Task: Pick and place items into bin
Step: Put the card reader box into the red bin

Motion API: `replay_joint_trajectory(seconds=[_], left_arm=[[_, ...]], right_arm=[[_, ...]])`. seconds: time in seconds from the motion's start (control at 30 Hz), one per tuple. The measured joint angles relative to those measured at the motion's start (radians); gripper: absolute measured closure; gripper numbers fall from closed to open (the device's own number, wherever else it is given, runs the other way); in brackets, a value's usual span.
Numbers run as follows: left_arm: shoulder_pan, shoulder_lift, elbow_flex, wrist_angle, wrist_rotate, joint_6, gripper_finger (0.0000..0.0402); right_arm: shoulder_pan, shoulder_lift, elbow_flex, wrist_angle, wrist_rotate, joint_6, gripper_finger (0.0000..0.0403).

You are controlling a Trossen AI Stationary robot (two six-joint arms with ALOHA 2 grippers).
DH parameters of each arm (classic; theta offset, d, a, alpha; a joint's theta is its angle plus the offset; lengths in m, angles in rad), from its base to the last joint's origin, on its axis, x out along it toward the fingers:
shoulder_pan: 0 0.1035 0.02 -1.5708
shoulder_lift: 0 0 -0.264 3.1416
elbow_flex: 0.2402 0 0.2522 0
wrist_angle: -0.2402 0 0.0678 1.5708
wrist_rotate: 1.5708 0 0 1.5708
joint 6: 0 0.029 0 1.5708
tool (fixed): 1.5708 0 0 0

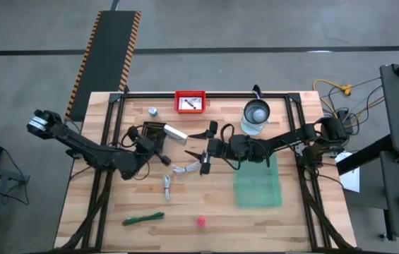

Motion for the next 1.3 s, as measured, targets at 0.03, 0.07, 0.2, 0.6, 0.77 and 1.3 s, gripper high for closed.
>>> replay_joint_trajectory(seconds=[0.03, 0.07, 0.2, 0.6, 0.77, 1.3], left_arm=[[0.0, 0.013, 0.0, 0.048, 0.018, 0.036, 0.0401], [0.0, 0.027, 0.0, 0.09, 0.03, 0.067, 0.0401], [0.002, 0.067, 0.0, 0.191, 0.033, 0.14, 0.0401], [0.003, 0.076, 0.0, 0.201, 0.094, 0.135, 0.0401], [0.006, 0.075, 0.0, 0.201, 0.145, 0.134, 0.0401], [0.008, 0.073, 0.0, 0.196, 0.145, 0.151, 0.0381]], right_arm=[[0.0, 0.0, 0.0, 0.0, 0.0, -0.001, 0.0154], [0.0, 0.0, 0.0, 0.0, 0.0, -0.001, 0.0156], [0.0, 0.0, 0.0, 0.0, 0.0, -0.001, 0.0165], [0.0, 0.0, 0.0, 0.0, 0.0, -0.022, 0.0189], [0.001, 0.0, 0.0, 0.006, 0.0, -0.039, 0.0232], [-0.001, -0.001, -0.001, 0.001, 0.009, -0.07, 0.0381]])
